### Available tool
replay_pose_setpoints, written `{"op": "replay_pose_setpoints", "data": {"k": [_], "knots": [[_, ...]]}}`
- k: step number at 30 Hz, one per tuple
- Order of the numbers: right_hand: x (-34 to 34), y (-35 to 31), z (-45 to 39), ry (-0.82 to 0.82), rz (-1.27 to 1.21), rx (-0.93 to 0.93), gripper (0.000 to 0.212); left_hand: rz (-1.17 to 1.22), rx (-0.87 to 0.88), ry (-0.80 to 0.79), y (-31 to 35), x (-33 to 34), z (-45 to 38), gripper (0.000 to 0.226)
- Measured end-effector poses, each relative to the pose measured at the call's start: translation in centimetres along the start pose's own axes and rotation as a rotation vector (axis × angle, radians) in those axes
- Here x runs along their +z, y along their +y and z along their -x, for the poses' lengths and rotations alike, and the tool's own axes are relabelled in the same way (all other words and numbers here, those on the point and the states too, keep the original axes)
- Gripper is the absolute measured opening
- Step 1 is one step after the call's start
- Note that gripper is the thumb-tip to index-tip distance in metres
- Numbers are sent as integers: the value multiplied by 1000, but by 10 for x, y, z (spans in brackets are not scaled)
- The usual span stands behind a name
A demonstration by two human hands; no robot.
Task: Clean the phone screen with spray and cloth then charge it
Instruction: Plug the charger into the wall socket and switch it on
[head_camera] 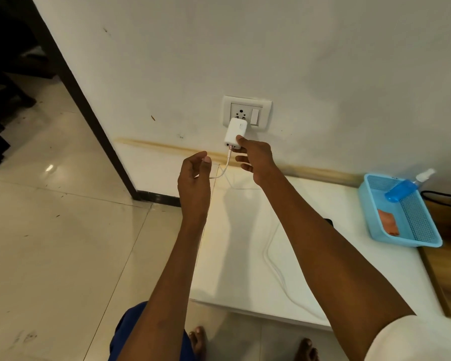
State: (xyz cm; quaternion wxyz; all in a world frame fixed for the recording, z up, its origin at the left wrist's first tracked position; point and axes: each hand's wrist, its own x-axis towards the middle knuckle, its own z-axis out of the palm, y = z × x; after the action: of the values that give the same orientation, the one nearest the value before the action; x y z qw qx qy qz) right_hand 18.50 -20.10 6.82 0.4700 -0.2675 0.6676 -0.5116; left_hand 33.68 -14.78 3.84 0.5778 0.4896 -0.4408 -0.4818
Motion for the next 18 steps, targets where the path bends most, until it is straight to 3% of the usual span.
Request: {"op": "replay_pose_setpoints", "data": {"k": [18], "knots": [[-3,-26,-1,35,-111,86,14,95,77,6,14,1,7,20]]}}
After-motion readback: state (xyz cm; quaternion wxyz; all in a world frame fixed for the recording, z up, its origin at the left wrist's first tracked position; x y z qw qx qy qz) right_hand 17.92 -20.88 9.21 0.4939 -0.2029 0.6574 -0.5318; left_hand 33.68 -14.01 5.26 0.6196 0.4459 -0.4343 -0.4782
